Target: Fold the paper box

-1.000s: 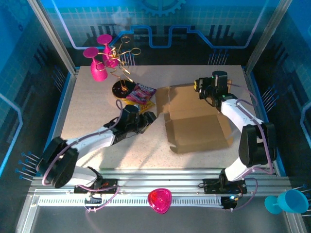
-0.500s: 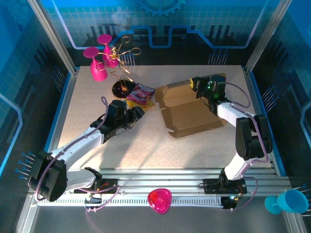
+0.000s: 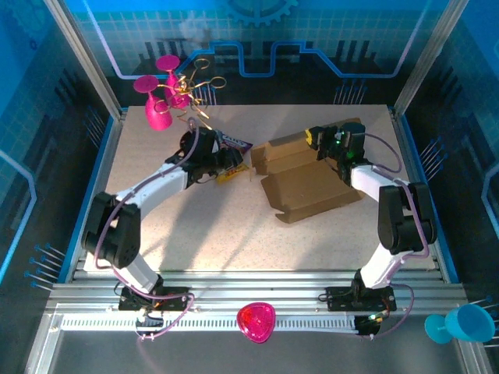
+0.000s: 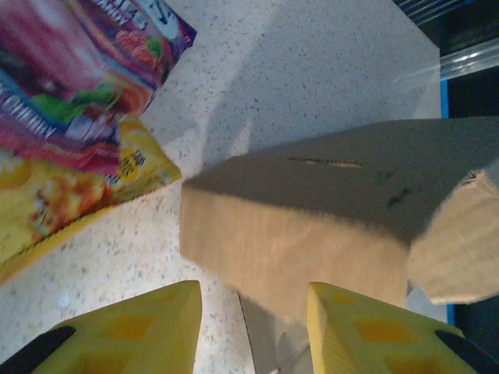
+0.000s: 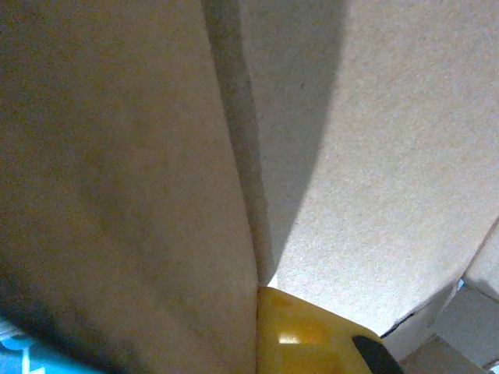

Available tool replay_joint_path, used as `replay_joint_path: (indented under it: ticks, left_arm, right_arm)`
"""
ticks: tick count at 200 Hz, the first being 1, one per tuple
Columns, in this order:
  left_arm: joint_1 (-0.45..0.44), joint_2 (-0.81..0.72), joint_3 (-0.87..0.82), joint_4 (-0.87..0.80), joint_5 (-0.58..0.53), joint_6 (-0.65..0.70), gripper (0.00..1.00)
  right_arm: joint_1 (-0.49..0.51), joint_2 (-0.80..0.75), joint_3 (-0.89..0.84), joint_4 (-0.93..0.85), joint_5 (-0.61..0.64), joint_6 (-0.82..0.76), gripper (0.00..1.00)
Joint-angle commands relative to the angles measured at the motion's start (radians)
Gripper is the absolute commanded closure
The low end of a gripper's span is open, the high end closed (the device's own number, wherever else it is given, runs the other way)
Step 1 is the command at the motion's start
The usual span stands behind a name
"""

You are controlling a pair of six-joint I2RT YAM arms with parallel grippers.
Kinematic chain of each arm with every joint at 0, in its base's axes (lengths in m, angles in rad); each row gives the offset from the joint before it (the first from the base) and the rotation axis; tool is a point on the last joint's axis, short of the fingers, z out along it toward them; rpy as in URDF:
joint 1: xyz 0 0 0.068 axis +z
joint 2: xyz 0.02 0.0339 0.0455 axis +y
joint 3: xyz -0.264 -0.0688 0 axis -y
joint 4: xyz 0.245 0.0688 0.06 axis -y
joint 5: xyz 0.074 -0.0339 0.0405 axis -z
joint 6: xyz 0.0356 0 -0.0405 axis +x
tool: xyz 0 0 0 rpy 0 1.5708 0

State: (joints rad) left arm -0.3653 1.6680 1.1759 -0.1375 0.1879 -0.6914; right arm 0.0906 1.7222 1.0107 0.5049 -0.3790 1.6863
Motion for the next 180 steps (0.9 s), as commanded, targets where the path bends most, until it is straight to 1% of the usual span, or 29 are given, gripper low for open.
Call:
replay_joint_path:
  ticks: [1,37,66,101,142,180]
  left_arm:
    - [0.003,0.063,0.095,-0.058,0.043,0.164,0.6]
    - [-0.003,0.139,0.156,-0.07,0.111,0.33,0.59]
    - [-0.009,0.152,0.146,-0.068,0.139,0.422,0.55]
    - [-0.022,0.162,0.113,0.006,0.168,0.449,0.5]
    - [-0.054,0.179,0.11,0.058,0.183,0.462,0.47]
    - [-0.064,0.176,0.085,0.101,0.194,0.457,0.46]
  right_arm:
    - [-0.017,0.029,0.044,-0.078,-0.039,-0.031,1.0]
    - [-0.029,0.056,0.095,-0.135,-0.061,-0.044,1.0]
    - [-0.029,0.075,0.126,-0.156,-0.07,-0.047,1.0]
    - [-0.031,0.088,0.129,-0.149,-0.073,-0.045,1.0]
    - [-0.033,0.128,0.135,-0.103,-0.097,-0.053,1.0]
    - [-0.04,0.17,0.164,-0.059,-0.133,-0.065,1.0]
